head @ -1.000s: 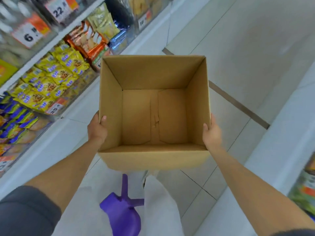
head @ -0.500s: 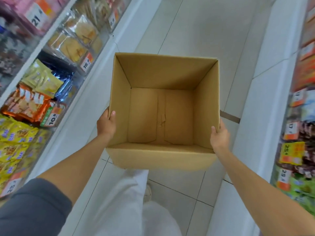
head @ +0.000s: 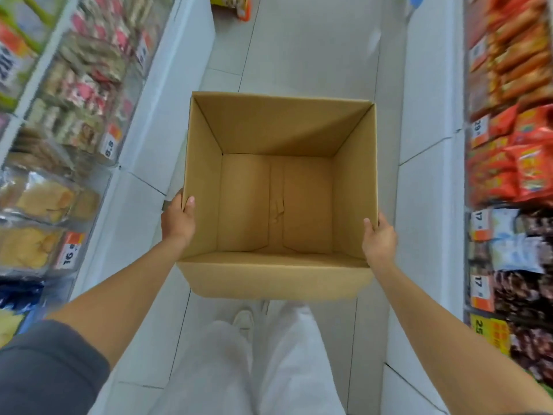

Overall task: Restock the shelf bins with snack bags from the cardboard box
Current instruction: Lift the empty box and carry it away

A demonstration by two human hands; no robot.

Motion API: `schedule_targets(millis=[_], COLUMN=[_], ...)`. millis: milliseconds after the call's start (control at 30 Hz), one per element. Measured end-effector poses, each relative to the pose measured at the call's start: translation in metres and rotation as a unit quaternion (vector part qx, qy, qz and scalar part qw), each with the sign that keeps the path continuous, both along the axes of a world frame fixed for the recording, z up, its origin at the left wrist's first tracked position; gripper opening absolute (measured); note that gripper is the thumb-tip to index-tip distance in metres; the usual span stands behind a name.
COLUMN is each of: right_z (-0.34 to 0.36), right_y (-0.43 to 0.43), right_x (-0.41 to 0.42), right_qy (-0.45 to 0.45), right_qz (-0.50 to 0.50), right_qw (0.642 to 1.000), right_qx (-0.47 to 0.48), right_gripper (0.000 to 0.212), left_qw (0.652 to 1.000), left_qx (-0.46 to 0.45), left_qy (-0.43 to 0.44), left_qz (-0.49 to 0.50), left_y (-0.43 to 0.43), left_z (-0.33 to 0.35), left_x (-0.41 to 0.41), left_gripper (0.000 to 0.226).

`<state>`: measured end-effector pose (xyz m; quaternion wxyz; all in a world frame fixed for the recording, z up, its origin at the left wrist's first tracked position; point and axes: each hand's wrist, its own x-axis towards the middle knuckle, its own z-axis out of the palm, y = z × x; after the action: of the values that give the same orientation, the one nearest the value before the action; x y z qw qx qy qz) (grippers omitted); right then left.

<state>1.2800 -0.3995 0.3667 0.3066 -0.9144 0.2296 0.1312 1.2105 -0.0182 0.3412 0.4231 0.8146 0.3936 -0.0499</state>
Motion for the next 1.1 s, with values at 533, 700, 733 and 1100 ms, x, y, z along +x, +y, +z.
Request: schedule_targets(millis=[533,700,733,1100], right_z=[0.015,0.007,0.004,-0.027], right_y=[-0.001,0.004,0.004,-0.002], right_x=[0.41,0.545,0.573,0.889], right_qy=[-0.017,-0.021,-0.025,-0.038], right_qz=[-0.044,-0.044,-0.043,-0.025], right_qw=[0.998,0.998,0.998,0.999], right_qx=[0.037,0.03,0.031,0.03], right_gripper=[0.046,0.045,0.045,0.045], left_qw=[0.999,0.999,0.999,0.999], left_qx=[0.007,0.002,0.001,0.02], left_qy=[-0.016,-0.017,-0.016,-0.02], left_qz=[-0.027,-0.03,-0.032,-0.034], left_y=[-0.005,-0.002,-0.001,0.012], left_z=[-0.003,-0.006,-0.006,-0.007], left_x=[0.429,0.566,0.595,0.906], left_gripper=[0.045,0.044,0.044,0.041])
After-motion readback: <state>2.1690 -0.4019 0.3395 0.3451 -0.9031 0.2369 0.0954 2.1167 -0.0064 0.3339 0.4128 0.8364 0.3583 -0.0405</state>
